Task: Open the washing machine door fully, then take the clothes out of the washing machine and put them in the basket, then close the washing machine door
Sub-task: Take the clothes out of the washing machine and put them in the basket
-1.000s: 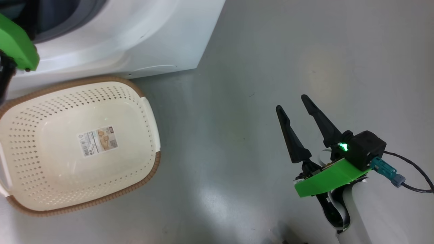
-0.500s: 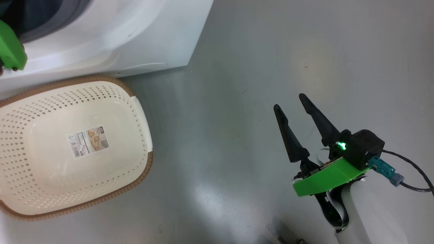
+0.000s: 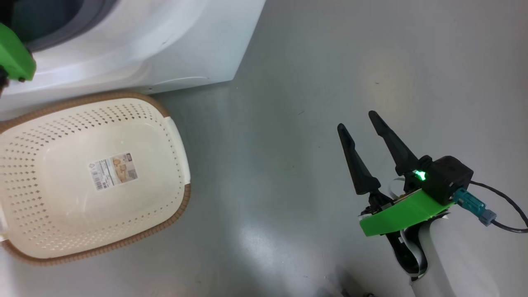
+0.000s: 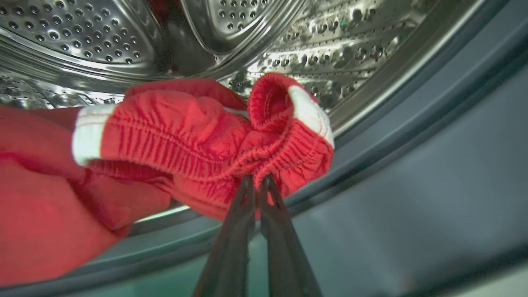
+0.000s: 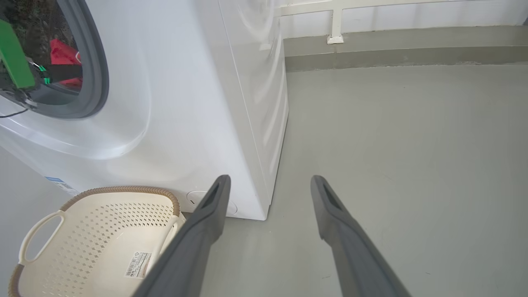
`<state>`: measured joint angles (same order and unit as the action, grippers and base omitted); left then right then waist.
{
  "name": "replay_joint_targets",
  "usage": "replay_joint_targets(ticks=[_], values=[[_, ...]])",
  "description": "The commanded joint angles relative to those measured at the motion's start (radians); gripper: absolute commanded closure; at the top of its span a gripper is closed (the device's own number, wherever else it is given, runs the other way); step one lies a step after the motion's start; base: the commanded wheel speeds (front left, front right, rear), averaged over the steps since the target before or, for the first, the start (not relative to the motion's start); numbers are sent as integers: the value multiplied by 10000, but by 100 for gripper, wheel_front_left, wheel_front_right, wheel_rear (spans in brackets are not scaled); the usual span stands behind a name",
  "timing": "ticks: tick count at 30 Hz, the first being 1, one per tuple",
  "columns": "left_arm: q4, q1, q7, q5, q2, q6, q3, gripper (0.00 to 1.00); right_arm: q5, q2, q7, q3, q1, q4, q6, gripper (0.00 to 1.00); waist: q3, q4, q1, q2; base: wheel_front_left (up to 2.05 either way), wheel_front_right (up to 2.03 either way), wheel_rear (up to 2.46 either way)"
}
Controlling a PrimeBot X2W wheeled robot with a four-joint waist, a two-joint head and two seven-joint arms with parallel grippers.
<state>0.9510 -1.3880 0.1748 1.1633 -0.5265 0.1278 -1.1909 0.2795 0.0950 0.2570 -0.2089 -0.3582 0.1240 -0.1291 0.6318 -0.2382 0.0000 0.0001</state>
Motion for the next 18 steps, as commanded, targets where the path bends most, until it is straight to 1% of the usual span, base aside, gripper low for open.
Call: replay_joint_targets(ticks=[1,5,9,11,13,18], values=[[-85,-366,245,246,-234,29,320,100,-156,10,48,-105,101,-241,-16,0,-127,154,0,-1,0,0,0],[-245,-140,698,639,-87,29,483,100,-167,96,48,27,125,-241,-16,0,-336,442,0,-1,0,0,0],[-428,135,847,844,23,29,837,100,-168,155,48,105,145,-237,-16,0,-522,663,0,-1,0,0,0],[-715,231,861,665,13,29,1536,100,-176,181,48,162,174,-241,-16,0,-639,801,0,-1,0,0,0],[-1080,576,864,241,27,29,2429,100,-168,220,48,233,210,-237,-16,0,-781,938,0,-1,0,0,0],[-2142,2124,867,-1075,286,29,4767,100,-133,321,48,391,409,-197,-16,0,-1223,1229,0,-1,0,0,0]])
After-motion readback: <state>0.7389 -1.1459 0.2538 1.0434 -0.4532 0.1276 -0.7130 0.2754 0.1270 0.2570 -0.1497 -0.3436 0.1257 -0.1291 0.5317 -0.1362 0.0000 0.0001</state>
